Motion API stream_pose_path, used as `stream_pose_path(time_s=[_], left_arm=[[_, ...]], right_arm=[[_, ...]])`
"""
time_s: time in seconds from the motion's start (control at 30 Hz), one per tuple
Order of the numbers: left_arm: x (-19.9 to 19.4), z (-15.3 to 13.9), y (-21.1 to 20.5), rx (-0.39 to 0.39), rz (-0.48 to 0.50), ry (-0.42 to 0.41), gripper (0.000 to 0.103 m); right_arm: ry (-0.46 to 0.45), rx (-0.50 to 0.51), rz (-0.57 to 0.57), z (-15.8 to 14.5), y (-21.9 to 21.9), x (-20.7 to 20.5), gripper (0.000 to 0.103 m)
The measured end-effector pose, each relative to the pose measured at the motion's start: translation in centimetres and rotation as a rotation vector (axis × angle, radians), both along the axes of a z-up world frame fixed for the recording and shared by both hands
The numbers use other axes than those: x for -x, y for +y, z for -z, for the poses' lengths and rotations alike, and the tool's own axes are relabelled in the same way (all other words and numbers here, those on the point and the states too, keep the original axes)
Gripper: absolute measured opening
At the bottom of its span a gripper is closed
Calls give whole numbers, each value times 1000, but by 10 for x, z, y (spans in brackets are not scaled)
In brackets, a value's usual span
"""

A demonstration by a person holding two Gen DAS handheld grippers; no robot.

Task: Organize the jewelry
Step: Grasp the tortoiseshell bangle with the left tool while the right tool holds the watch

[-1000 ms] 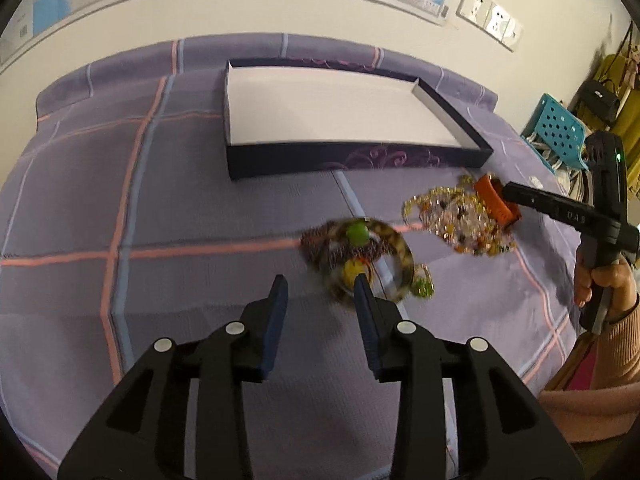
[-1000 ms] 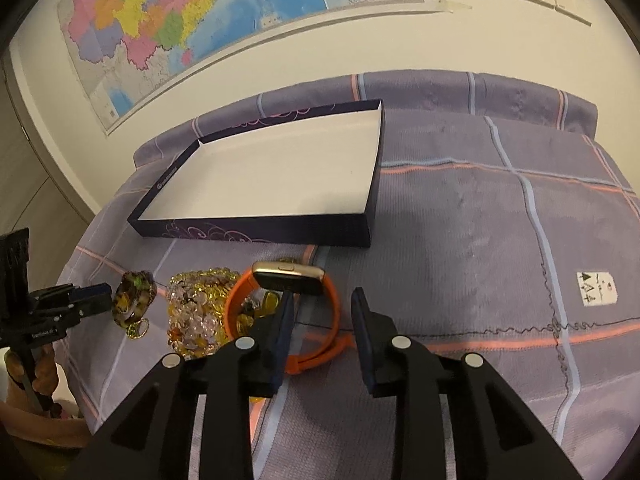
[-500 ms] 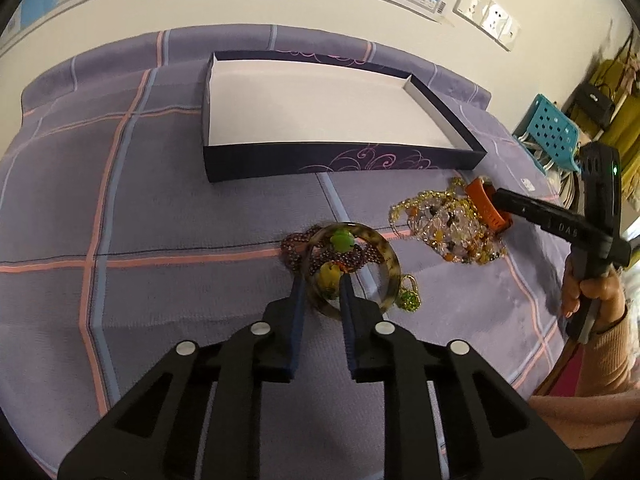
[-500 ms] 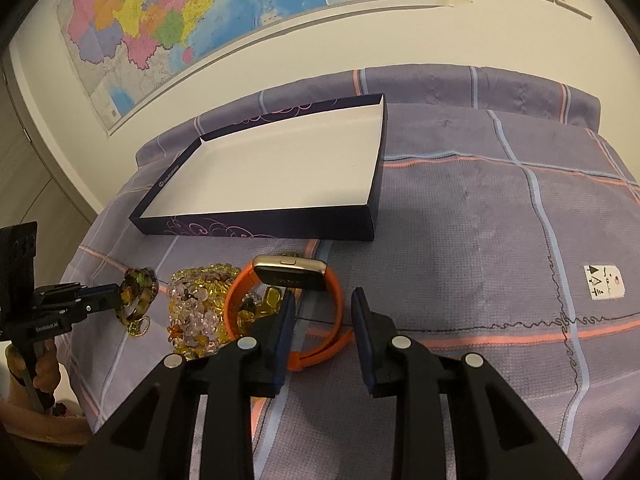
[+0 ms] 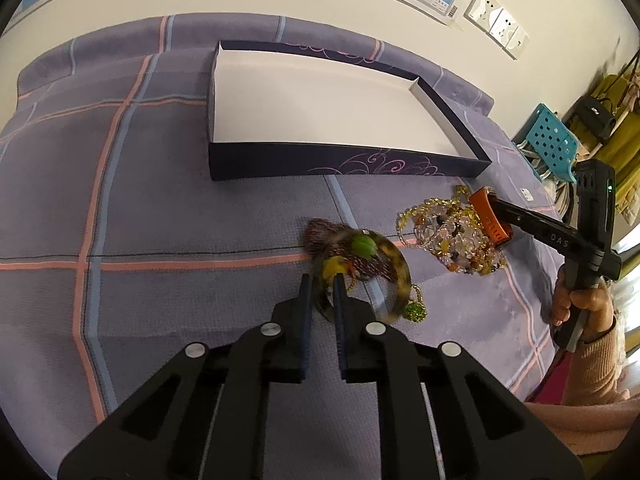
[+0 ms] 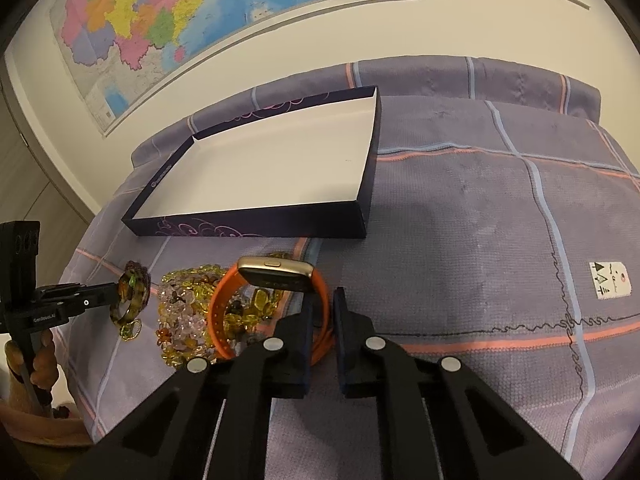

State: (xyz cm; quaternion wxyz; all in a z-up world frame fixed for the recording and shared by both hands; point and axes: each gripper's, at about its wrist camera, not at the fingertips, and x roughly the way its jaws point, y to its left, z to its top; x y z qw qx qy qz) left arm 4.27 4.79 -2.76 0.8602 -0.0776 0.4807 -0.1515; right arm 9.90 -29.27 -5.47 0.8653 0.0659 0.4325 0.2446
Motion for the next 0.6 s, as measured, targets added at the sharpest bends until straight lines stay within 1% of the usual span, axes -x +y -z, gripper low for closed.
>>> stream_pose_path(time_s=[0.07,0.17,0.37,0.47,0.5,0.6], left_arm=[[2,-3,0,-11,-13,-18,6],[8,-10,2,12,-2,-41,6],[14,-18,4,15,3,-62,6],[18,-20,6,19,9,-65,6],[19,-20,6,16,12,-63,0],[24,-17,7,18,25,-48,1]], right_arm=[[-7,4,1,-1,1,1,6],[-23,-8,2,-4,0,3,5],[-39,-11,-5,-8,1,5,5],[-50,-22,-11,-13,0,9,5],[-56,-25,-12,-16,0,10,5],[-64,-31,-18,-20,0,12,5]])
